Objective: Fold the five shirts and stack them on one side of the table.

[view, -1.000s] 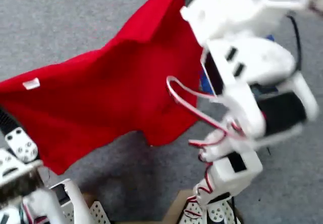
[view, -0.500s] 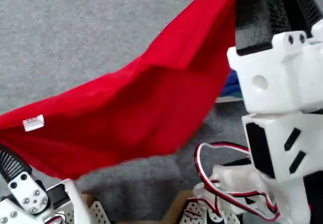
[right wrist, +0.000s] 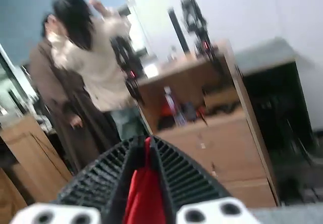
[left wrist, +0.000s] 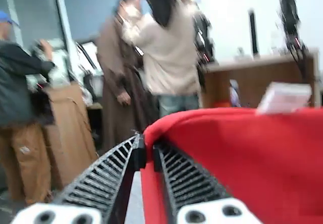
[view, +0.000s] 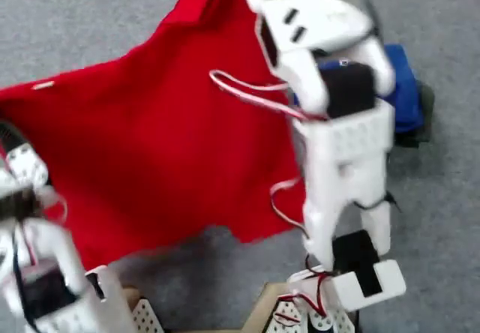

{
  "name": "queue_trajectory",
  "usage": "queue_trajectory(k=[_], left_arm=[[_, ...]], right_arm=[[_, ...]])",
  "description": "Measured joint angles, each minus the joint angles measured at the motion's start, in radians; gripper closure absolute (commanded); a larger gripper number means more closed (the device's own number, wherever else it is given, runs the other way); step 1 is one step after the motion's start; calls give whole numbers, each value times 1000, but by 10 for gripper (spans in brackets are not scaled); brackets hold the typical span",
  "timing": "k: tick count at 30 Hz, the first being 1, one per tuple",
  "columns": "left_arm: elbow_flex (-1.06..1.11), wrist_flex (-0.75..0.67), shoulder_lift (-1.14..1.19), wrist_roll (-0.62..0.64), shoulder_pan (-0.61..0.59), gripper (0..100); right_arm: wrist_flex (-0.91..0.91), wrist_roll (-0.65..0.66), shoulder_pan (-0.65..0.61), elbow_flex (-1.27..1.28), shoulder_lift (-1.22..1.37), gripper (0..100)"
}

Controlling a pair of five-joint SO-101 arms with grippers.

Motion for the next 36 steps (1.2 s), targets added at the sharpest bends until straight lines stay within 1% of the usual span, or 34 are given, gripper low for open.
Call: queue_trajectory(k=[3, 5, 6, 11, 13, 15, 19, 23, 27, 31, 36], left_arm=[[18, -193, 210, -32, 40, 971], [-14, -295, 376, -37, 41, 971], [-52, -321, 460, -37, 41, 971], [-327, -327, 847, -37, 43, 971], [-443, -315, 967, -37, 44, 971], [-551, -298, 1069, -37, 44, 971], [-695, -212, 1209, -37, 44, 971], [-726, -115, 1226, -43, 44, 971], [-730, -8, 1229, -43, 44, 971], [-730, 149, 1229, -43, 44, 971], [-730, 364, 1186, -43, 77, 971]], right_arm=[[-186, 0, 0, 175, 74, 985], [-252, 2, 0, 199, 146, 985], [-267, 2, 0, 199, 176, 985], [-288, 2, 9, 94, 342, 985], [-278, 2, 23, 5, 411, 985], [-230, 2, 31, -107, 479, 985], [-84, 2, 43, -356, 612, 985], [71, 2, 46, -591, 723, 985], [264, 2, 48, -781, 793, 985], [433, 2, 48, -927, 838, 985], [592, 2, 48, -1010, 872, 985]])
